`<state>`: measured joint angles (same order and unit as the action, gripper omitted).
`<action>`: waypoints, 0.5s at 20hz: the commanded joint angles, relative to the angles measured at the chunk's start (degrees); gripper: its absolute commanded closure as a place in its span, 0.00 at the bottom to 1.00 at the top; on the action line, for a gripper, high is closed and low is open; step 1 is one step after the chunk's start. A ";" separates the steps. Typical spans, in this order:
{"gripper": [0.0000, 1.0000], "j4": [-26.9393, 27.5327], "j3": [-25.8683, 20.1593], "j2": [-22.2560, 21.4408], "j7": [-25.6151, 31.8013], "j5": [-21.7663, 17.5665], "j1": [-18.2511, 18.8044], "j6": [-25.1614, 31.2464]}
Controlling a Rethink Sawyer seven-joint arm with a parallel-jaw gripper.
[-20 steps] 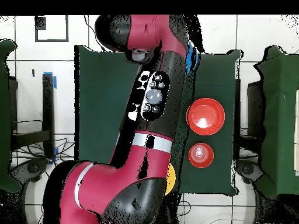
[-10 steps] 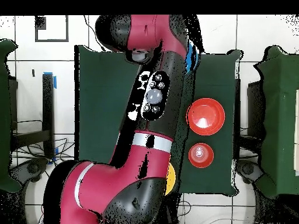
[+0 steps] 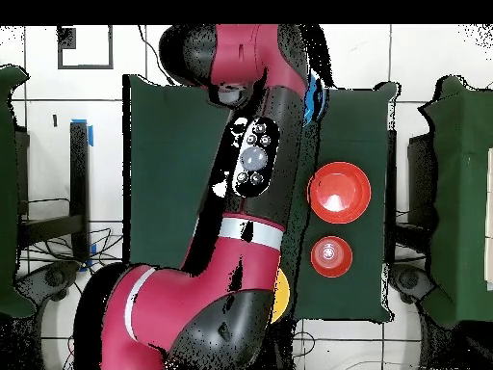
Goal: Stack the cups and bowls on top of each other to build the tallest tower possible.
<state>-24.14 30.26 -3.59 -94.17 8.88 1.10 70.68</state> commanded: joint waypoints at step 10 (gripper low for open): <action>1.00 -1.00 -3.94 1.90 1.23 -1.43 -0.49 3.11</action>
<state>-24.13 30.26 -3.13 -94.17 8.88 1.09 70.68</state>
